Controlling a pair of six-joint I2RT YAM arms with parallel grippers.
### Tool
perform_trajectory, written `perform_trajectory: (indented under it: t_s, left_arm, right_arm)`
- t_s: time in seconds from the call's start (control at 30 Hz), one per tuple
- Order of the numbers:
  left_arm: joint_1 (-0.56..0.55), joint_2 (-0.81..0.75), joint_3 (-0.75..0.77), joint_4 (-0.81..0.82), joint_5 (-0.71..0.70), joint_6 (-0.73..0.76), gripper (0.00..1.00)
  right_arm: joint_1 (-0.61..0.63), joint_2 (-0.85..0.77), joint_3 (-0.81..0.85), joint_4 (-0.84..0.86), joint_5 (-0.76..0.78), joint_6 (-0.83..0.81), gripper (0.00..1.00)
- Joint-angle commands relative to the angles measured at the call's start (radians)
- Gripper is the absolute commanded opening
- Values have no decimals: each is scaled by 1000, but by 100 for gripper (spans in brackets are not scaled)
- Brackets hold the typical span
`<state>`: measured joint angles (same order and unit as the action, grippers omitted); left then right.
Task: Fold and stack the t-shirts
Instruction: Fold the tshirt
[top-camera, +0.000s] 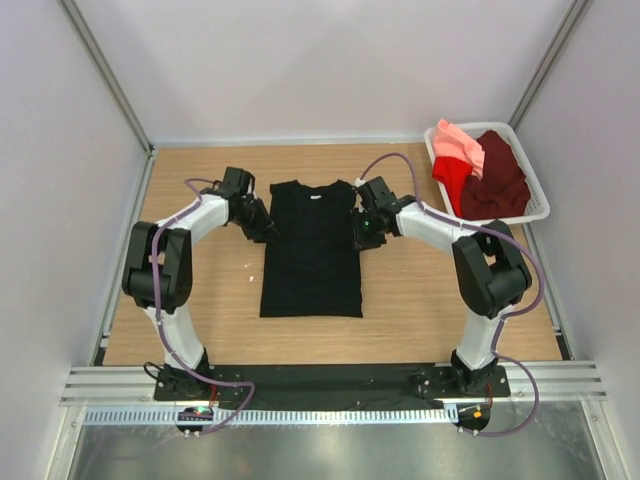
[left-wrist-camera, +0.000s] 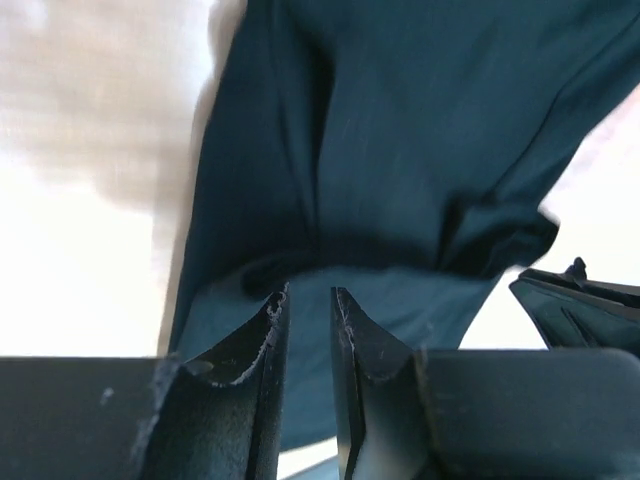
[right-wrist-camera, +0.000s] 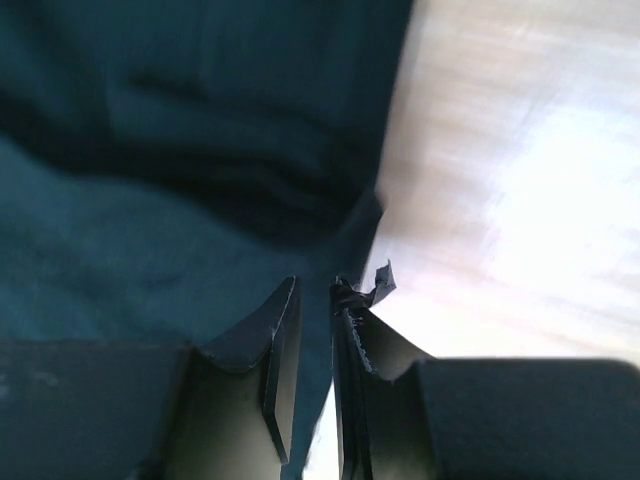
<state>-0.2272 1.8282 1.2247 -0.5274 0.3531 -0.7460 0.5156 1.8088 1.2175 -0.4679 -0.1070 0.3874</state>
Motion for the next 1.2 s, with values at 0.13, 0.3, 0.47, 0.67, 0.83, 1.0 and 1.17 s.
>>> perform_trajectory:
  t_s: [0.13, 0.3, 0.47, 0.67, 0.83, 1.0, 1.17]
  left_arm:
    - [12, 100, 105, -5, -81, 33, 24]
    - [12, 115, 130, -5, -121, 31, 24]
    - [15, 100, 189, -84, -203, 48, 27]
    - [28, 11, 191, -217, -332, 57, 35]
    - [35, -29, 165, -65, -168, 99, 39]
    - [97, 110, 338, -48, -62, 91, 39]
    - [138, 250, 479, -10, 41, 105, 38]
  right_arm:
    - [-45, 83, 123, 46, -26, -54, 26]
    - [-52, 106, 129, 94, -13, -41, 28]
    - [-54, 126, 166, 75, 15, -44, 28]
    - [-55, 49, 157, -9, 102, -2, 34]
    - [-91, 6, 160, 67, 1, 39, 39]
    - [-155, 105, 241, 161, -14, 51, 44]
    - [-195, 225, 335, 256, -94, 31, 41]
